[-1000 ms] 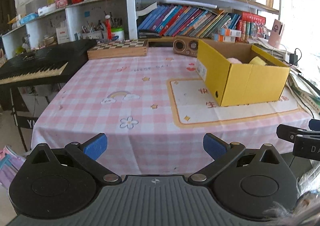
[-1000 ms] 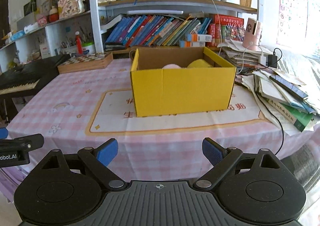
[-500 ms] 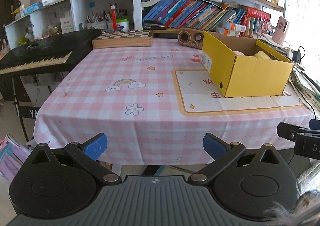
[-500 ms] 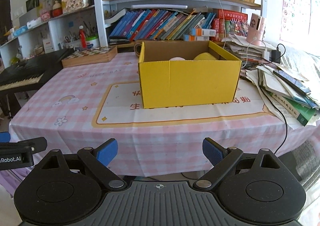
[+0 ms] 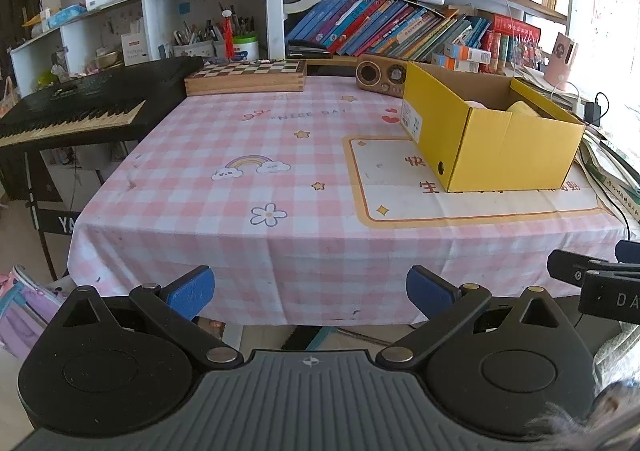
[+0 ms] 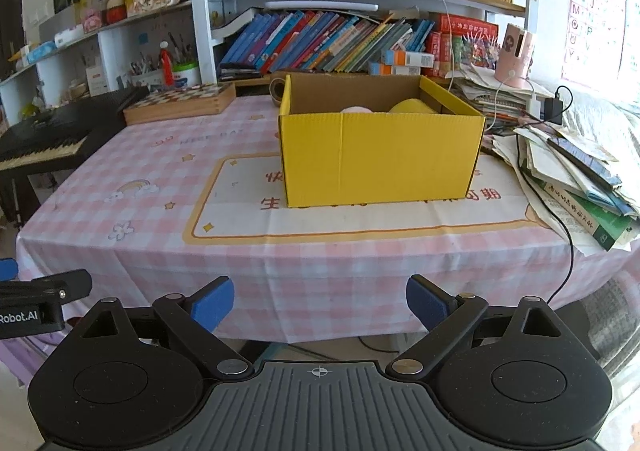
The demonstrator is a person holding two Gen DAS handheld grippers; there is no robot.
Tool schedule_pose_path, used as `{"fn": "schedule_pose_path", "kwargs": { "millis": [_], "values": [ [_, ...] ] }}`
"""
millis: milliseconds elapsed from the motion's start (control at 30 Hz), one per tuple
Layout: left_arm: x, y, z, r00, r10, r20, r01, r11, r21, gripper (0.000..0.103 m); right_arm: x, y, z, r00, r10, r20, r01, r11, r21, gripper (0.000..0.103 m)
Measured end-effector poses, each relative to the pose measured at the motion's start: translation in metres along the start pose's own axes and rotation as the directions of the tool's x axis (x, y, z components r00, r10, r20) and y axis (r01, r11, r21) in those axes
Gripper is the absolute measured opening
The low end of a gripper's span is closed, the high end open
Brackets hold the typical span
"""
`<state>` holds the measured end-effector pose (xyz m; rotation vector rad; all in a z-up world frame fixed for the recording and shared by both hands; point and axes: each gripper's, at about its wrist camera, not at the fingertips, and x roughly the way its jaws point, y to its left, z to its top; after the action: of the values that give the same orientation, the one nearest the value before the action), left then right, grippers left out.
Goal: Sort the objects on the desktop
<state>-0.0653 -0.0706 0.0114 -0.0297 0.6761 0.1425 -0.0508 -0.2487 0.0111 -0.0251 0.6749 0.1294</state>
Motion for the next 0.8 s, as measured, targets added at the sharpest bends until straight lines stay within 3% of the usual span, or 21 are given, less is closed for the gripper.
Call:
{"fn": "schedule_pose_path", "kwargs": {
  "millis": [800],
  "values": [
    [-0.0011,0.0005,-0.0009,1.0,-0.006,-0.007,0.006,1.0,0.0,0.103,0.0022,-0.0005,-0.0021,1.0,-0.006,-0.027,0.006,1.0,0.002,0.099]
  ]
}}
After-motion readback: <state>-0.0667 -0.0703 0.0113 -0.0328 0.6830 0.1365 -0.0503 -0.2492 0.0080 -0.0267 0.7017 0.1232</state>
